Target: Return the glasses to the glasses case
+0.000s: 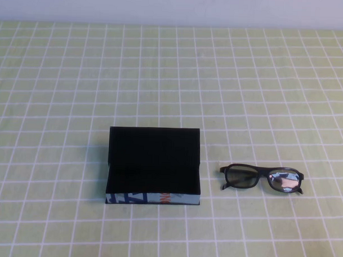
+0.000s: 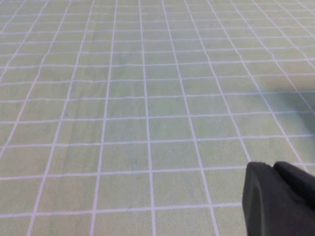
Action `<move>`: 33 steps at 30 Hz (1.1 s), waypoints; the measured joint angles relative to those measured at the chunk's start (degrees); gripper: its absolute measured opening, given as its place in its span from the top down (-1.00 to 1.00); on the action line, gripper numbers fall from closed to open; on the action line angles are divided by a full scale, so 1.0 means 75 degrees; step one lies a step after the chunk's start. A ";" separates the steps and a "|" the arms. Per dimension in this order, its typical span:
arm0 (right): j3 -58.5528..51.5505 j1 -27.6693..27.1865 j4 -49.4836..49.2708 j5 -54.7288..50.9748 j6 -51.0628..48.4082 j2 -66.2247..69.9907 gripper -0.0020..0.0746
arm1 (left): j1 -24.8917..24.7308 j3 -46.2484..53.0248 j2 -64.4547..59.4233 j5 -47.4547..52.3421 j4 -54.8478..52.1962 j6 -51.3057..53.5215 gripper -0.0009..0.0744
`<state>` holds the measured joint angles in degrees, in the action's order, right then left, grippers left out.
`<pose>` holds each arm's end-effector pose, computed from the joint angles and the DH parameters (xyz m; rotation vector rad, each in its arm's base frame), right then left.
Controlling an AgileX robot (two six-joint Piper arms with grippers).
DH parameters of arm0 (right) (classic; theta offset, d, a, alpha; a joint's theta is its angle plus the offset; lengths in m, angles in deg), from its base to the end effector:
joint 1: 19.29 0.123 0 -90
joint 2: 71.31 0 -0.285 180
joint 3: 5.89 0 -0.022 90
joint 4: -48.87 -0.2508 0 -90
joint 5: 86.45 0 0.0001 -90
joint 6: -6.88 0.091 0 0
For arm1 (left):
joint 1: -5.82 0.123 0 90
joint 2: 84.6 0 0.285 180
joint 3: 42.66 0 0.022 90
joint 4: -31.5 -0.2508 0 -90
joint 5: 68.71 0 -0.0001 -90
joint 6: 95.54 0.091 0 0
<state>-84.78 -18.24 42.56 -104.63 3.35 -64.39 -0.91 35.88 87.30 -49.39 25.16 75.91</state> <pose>0.0538 0.0041 0.1757 -0.0019 1.8137 0.0747 0.0544 -0.0031 0.1749 0.0417 1.8475 -0.0795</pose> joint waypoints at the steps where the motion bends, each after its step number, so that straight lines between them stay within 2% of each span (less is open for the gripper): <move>1: 0.0000 0.0000 0.0000 0.0000 0.0000 0.0000 0.99 | 0.0000 0.0000 0.0000 0.0000 0.0000 0.0000 0.99; 26: 0.0000 0.0000 0.0000 0.0065 0.0000 0.0000 0.99 | 0.0000 0.0000 0.0000 0.0000 0.0000 0.0000 0.99; 29: 0.0000 0.0000 0.0000 0.0499 0.0000 0.0000 0.99 | 0.0000 0.0000 0.0000 0.0000 0.0000 0.0000 0.99; 33: 0.0000 0.0000 -0.0146 0.1917 0.0000 0.0000 0.99 | 0.0000 0.0000 0.0000 0.0000 0.0000 0.0000 0.99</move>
<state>-84.78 -18.24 41.46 -90.25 3.35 -64.39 -0.91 35.88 87.30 -49.39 25.16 75.91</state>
